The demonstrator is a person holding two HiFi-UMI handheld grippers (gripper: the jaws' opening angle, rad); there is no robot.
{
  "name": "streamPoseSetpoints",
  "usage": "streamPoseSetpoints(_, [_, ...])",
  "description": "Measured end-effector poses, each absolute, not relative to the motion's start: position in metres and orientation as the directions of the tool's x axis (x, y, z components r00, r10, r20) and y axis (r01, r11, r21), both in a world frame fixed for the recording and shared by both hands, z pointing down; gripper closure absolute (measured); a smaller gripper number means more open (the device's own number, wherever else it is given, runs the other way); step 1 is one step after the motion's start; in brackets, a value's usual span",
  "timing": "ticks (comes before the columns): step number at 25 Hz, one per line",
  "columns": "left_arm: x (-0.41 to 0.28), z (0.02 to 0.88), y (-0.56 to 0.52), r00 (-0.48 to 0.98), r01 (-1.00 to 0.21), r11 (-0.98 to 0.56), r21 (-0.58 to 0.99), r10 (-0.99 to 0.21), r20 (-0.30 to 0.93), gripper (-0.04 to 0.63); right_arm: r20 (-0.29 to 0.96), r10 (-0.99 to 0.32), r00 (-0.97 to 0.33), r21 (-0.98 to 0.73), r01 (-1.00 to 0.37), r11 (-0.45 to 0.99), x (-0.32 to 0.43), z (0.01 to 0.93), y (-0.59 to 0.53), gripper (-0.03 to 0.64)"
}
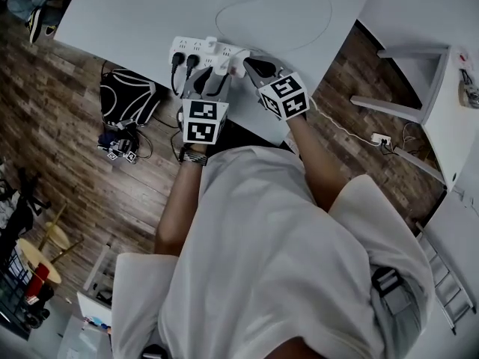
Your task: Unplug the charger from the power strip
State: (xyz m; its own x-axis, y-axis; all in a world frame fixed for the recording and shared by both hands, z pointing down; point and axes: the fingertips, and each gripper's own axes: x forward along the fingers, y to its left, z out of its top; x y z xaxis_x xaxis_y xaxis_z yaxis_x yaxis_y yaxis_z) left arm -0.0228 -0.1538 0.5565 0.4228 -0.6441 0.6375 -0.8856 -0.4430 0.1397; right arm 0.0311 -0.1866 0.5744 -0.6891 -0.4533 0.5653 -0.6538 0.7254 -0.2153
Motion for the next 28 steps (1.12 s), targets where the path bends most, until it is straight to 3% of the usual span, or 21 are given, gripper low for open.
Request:
streamPoseSetpoints(12, [-0.018, 0.569, -0.176, 0.337, -0.921, -0.383, 0.067, -0.699, 0.630, 0.428, 0.635, -0.408, -0.655, -0.171, -0.635, 0.753, 0.027, 0.600, -0.183, 0.617])
streamPoseSetpoints(28, [-0.019, 0.572, -0.176, 0.357, -0.930, -0.324, 0.175, -0.679, 0.641, 0.446, 0.624, -0.408, -0.666, -0.192, -0.637, 0.746, 0.029, 0.600, -0.183, 0.615])
